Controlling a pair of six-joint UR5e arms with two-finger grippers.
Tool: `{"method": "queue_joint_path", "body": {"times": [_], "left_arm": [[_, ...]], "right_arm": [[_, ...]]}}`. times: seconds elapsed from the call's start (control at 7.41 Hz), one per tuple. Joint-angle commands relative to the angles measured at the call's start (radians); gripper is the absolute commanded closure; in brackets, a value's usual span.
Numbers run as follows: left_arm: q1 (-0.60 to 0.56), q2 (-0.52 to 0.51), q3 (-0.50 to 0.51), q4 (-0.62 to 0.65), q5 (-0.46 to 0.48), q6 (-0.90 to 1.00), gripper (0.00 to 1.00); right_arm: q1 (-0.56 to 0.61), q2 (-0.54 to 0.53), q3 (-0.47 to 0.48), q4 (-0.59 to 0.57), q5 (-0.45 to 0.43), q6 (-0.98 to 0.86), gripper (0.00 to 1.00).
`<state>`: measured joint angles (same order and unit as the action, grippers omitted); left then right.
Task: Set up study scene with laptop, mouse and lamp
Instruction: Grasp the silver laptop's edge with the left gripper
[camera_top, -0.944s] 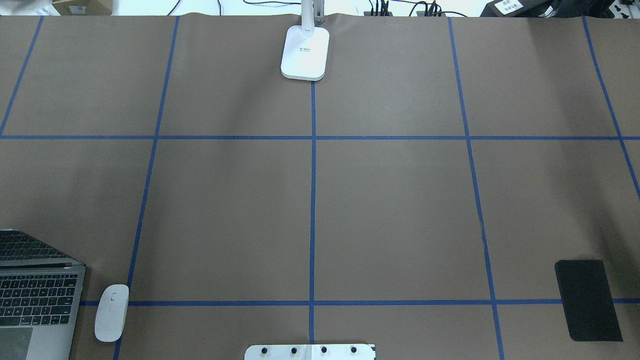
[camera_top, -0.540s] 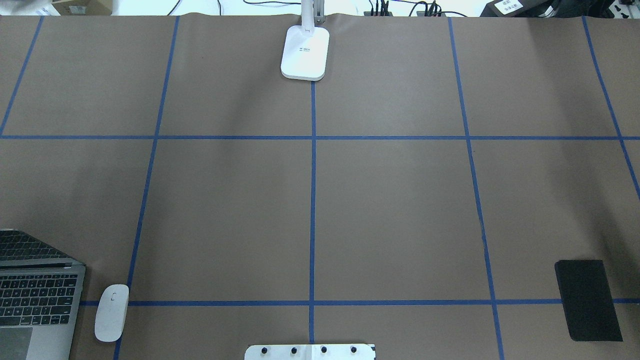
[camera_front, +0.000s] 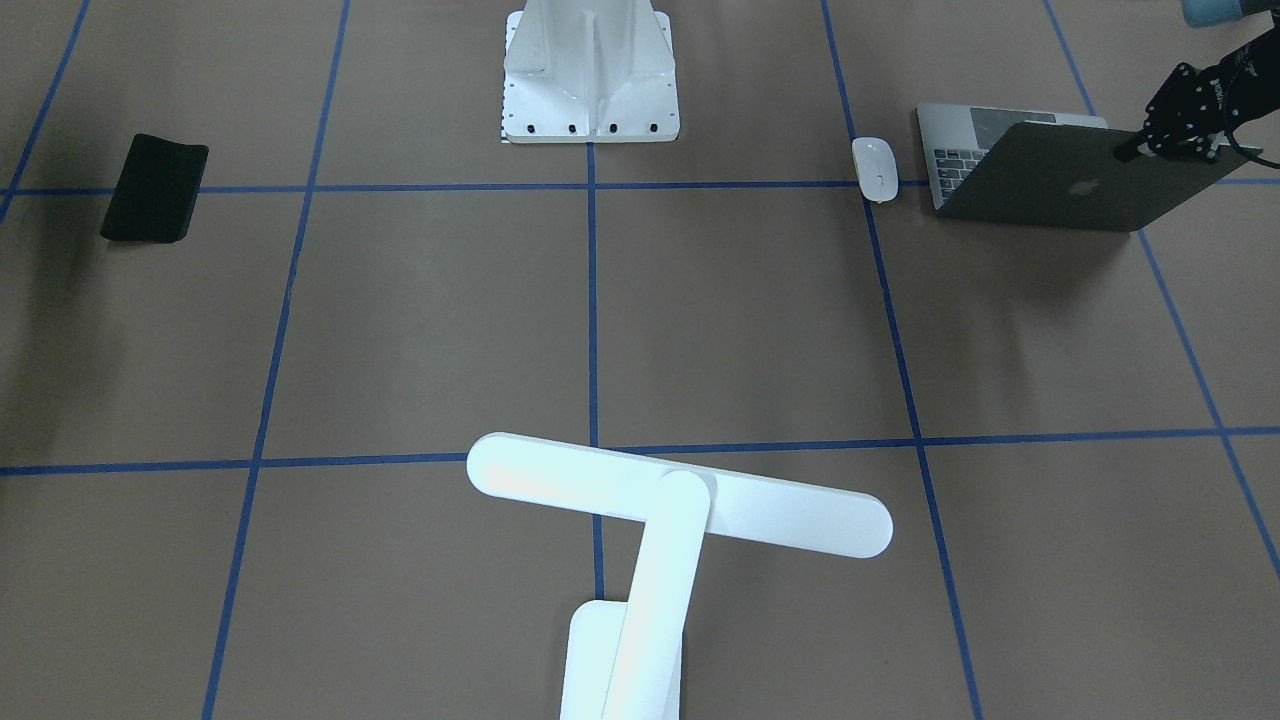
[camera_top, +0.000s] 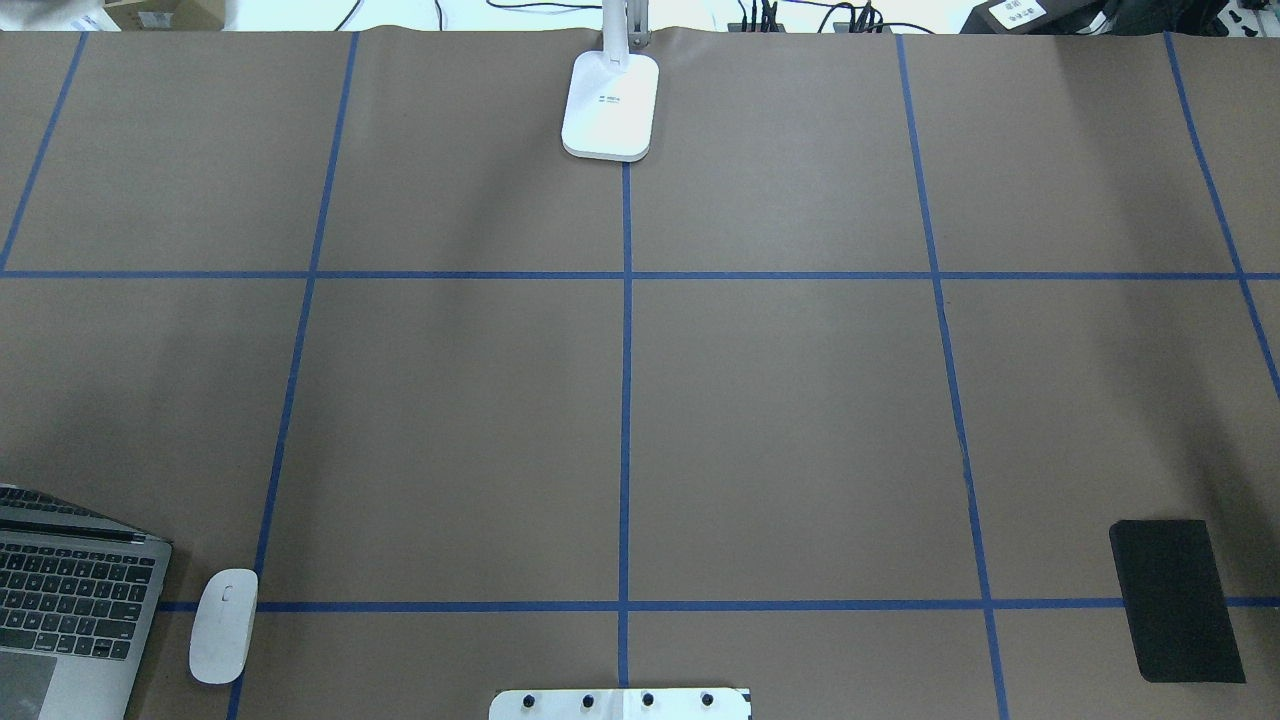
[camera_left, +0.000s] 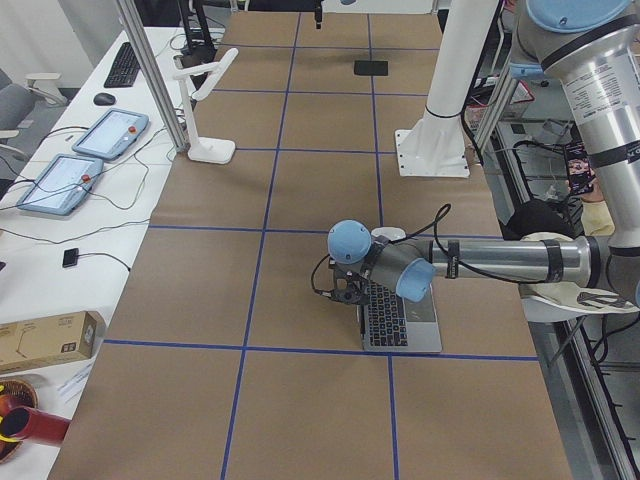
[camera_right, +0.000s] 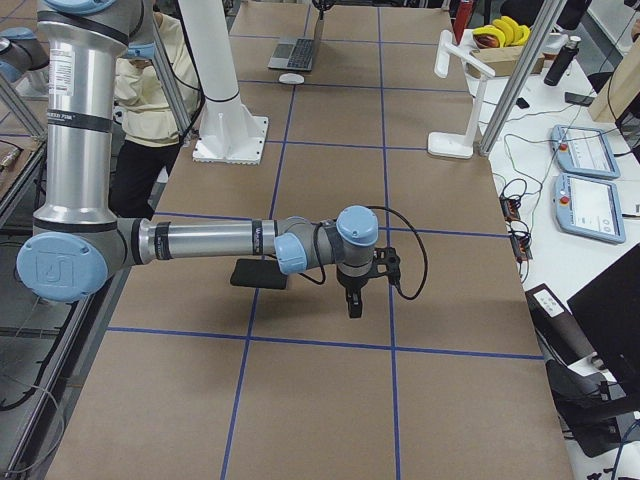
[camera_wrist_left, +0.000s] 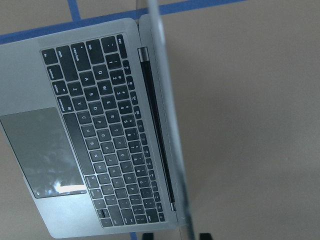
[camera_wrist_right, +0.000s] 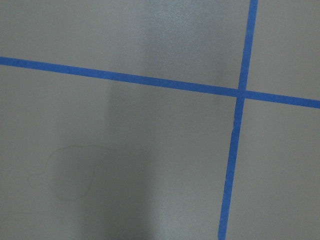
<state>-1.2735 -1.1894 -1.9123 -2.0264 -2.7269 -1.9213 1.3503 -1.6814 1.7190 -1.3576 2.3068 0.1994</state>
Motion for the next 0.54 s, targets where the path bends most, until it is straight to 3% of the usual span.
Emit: {"method": "queue_joint_path", "body": {"times": [0.0,0.27,0.4], "left_arm": [[-0.004,-0.062,0.001,0.011,-0.095,-0.002,1.0],[-0.009,-0.157,0.01,0.044,-0.094,-0.01,1.0],[-0.015,-0.235,0.009,0.12,-0.094,-0.01,1.0]], "right_arm": [[0.001,-0.007,0.002,-0.002,0.009,0.0,0.0],[0.0,-0.011,0.001,-0.005,0.014,0.0,0.0],[0.001,-0.018,0.001,-0.003,0.013,0.0,0.0]]}}
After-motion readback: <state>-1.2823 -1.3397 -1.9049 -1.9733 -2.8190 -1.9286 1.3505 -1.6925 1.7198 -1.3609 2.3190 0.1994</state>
